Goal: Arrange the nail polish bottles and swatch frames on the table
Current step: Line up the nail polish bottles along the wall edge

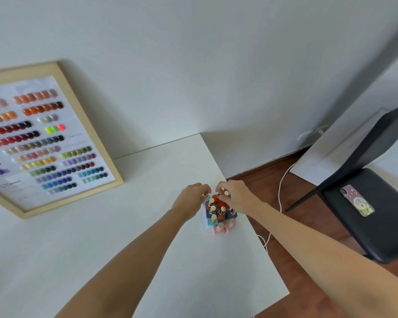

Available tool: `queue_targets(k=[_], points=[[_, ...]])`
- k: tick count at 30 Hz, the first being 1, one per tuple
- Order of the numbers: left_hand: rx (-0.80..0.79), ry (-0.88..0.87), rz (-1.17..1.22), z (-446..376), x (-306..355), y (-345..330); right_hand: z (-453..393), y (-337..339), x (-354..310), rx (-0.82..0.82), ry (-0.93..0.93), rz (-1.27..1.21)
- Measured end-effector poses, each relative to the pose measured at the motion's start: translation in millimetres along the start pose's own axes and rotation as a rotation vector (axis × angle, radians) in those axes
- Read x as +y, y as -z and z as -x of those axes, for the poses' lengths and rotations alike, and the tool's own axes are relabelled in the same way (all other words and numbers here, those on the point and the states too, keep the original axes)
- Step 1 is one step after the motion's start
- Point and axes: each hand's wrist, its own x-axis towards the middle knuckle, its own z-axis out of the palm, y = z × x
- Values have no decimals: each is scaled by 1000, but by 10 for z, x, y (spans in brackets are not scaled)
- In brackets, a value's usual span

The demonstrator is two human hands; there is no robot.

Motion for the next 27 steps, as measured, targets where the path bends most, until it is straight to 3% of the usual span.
queue_targets(k=[12, 27], points=[[166, 38, 64, -190, -410, 379, -423, 182, -98, 59, -11, 19], [329, 210, 125, -1288, -859, 1014, -2187, 420, -229, 128, 28, -102]])
